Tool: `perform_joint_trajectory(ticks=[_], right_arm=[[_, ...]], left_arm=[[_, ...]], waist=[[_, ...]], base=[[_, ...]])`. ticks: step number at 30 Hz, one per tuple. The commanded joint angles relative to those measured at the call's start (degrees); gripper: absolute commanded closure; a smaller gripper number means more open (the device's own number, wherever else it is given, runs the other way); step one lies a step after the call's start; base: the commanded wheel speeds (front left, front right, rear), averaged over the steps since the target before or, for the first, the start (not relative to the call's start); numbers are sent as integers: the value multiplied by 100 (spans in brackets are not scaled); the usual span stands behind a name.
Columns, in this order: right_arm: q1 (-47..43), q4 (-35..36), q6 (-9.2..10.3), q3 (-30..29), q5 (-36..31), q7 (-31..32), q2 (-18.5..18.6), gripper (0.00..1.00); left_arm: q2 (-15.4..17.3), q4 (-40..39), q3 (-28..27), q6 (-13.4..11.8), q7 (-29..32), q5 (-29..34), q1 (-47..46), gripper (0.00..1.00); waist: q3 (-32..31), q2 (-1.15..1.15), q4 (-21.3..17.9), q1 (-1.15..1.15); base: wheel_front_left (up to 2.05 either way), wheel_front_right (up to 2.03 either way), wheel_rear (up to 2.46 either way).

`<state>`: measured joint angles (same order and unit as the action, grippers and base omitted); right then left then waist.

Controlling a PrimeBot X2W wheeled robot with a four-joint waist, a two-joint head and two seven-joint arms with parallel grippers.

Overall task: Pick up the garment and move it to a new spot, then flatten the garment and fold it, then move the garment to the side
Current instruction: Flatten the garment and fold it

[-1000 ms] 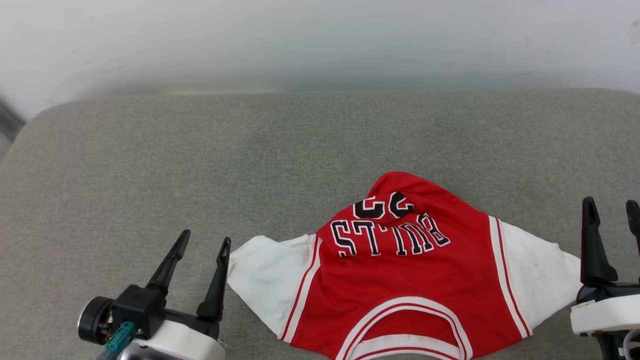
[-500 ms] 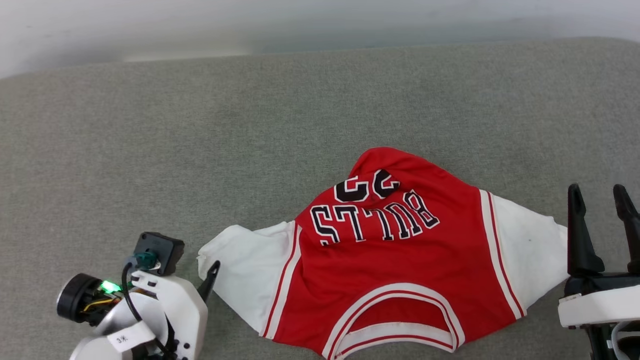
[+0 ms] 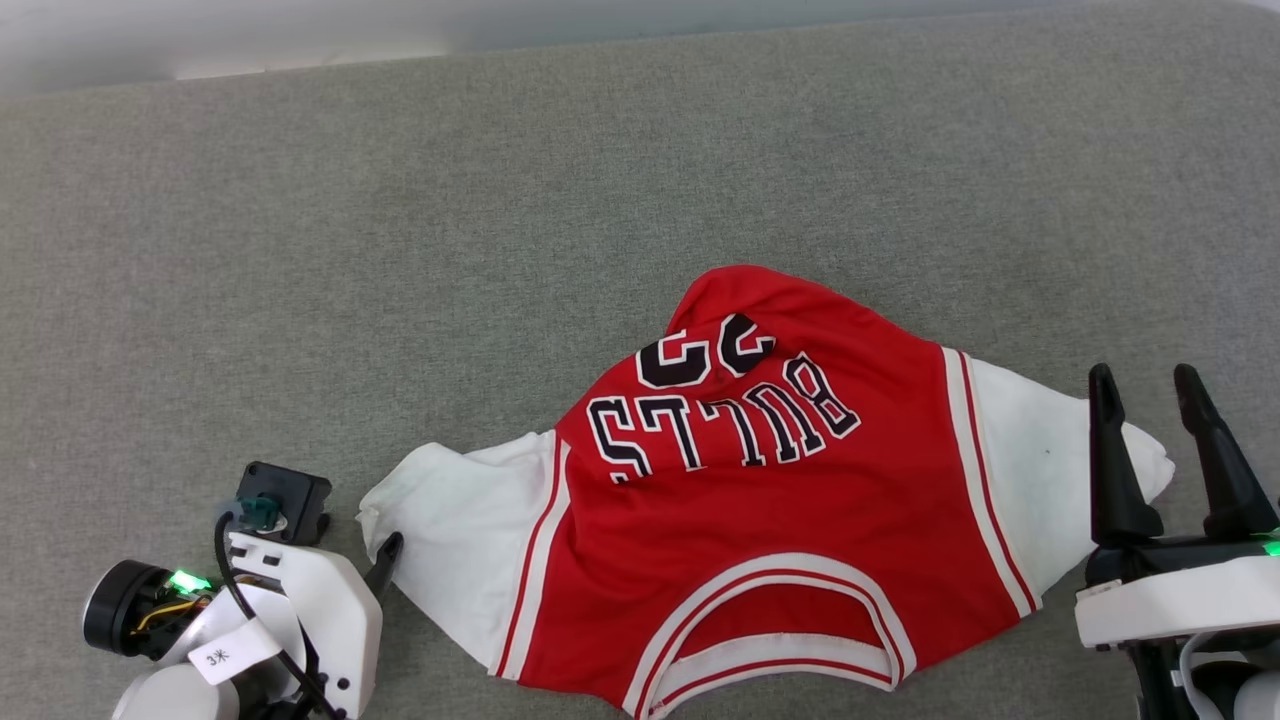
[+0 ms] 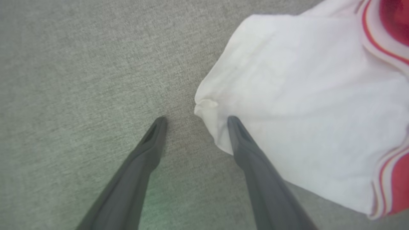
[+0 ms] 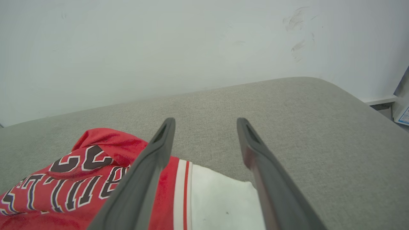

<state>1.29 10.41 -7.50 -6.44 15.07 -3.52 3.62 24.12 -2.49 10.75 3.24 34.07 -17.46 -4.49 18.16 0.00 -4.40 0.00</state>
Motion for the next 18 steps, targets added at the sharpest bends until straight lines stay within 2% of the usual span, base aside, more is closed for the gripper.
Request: perform_joint_trajectory(ticks=[1, 2, 3, 8, 10, 18], right_arm=[[90, -47, 2, 42, -38, -21, -34, 0], [99, -62, 2, 65, -28, -9, -38, 0], [102, -72, 2, 78, -27, 1, -41, 0], [64, -140, 2, 71, -98, 27, -39, 0], [39, -187, 2, 105, -165, 73, 7, 0], [-247, -207, 2, 323, -233, 840, 547, 0]], left_arm=[[-70, 349, 175, 99, 180, -145, 143, 40], [-87, 412, 233, 147, 224, -199, 194, 78], [-92, 450, 269, 165, 205, -218, 217, 100], [-237, 471, 86, 49, -80, -424, 270, 100], [-178, 412, -41, -1, -156, -456, 312, 100], [-9, -380, -512, -207, -456, -620, 575, 100]], waist=[[35, 0, -27, 0], [42, 0, -28, 0], [42, 0, -26, 0], [-33, 0, 0, 0], [-107, 0, 17, 0], [-458, 0, 217, 0]], base=[[0, 0, 0], [0, 0, 0], [0, 0, 0], [0, 0, 0], [0, 0, 0], [0, 0, 0]])
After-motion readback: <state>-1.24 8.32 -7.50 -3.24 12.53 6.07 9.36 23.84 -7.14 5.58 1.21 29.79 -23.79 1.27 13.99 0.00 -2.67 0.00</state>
